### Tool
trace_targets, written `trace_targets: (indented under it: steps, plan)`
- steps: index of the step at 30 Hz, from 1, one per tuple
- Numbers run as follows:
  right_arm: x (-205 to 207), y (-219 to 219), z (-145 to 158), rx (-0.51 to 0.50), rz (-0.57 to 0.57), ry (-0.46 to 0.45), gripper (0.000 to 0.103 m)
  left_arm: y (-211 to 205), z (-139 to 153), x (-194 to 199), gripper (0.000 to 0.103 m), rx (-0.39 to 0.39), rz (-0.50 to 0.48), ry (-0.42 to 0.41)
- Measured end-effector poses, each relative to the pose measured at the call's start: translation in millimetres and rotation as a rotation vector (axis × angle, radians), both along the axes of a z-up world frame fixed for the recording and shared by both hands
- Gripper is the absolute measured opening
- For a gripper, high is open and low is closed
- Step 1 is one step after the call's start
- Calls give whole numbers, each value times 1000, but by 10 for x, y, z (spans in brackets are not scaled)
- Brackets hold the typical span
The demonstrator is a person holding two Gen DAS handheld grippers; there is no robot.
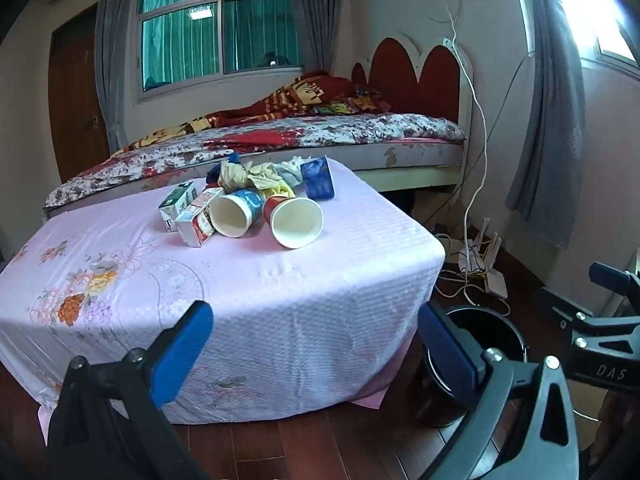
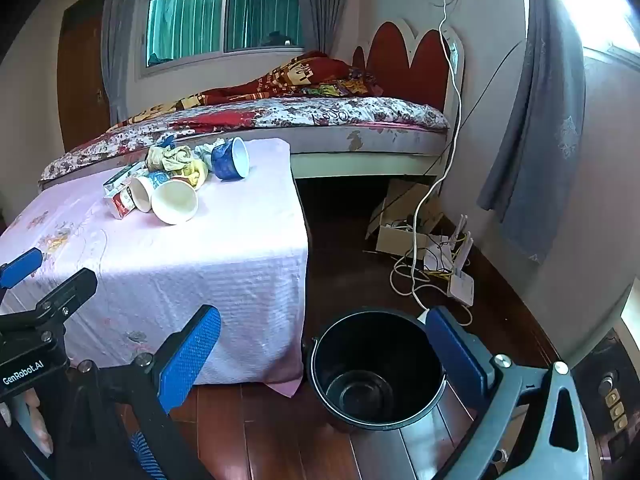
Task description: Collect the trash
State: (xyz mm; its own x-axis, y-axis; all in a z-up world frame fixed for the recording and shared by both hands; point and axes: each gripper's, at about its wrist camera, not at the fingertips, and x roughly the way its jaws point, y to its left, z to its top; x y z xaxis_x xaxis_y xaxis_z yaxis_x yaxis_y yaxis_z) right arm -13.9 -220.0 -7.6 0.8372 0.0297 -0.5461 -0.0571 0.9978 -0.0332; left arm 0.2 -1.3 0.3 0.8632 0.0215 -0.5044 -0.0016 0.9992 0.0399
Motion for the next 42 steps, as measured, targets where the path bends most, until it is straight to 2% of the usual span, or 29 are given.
trace_targets:
  steps: [42]
  plan:
    - [12, 17, 30, 5, -6, 4, 103, 77, -61, -50, 102, -12, 18, 6]
